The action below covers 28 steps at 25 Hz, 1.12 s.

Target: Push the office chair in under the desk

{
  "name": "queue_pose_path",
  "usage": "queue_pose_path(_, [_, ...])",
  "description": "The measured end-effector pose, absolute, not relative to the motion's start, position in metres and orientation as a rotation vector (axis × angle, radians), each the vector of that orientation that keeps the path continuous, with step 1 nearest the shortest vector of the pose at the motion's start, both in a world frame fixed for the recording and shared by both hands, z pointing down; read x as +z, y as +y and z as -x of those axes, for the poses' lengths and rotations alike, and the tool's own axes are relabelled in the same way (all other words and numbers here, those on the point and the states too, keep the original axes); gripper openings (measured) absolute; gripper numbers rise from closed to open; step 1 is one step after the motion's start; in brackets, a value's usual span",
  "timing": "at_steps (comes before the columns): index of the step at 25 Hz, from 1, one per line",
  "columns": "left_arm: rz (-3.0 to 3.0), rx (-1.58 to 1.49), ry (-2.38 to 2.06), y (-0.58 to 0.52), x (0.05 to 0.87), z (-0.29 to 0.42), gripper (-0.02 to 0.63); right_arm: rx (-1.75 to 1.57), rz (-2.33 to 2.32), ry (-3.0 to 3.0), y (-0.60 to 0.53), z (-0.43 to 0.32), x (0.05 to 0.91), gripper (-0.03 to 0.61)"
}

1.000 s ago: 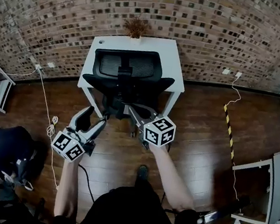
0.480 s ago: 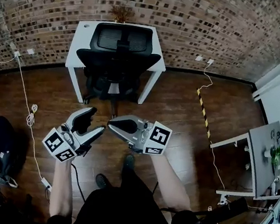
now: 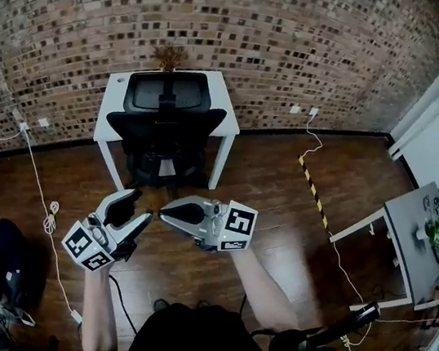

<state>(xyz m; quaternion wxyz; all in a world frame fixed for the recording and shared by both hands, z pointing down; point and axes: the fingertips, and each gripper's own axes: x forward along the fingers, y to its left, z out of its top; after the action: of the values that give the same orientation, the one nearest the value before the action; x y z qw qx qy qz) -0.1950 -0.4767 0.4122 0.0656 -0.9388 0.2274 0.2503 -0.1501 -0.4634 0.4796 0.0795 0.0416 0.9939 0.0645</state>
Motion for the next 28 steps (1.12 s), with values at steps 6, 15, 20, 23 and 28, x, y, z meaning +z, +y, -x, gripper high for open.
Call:
queue_pose_path(6, [2.822, 0.748, 0.768, -0.488, 0.41, 0.132, 0.298, 0.132, -0.208, 3.017, -0.475, 0.103, 0.495, 0.0])
queue_pose_path(15, [2.821, 0.717, 0.785, -0.45, 0.464, 0.047, 0.291, 0.112, -0.235, 3.007, -0.435, 0.026, 0.554, 0.0])
queue_pose_path(20, [2.841, 0.648, 0.812, -0.464, 0.462, 0.037, 0.291, 0.105, -0.213, 2.929, -0.451, 0.007, 0.533, 0.0])
queue_pose_path(23, [2.875, 0.576, 0.81, -0.468, 0.427, 0.013, 0.291, 0.042, -0.143, 2.812, -0.463, -0.028, 0.481, 0.0])
queue_pose_path(28, [2.865, 0.492, 0.839, -0.448, 0.419, 0.002, 0.291, -0.017, -0.115, 2.673, -0.461, -0.052, 0.461, 0.0])
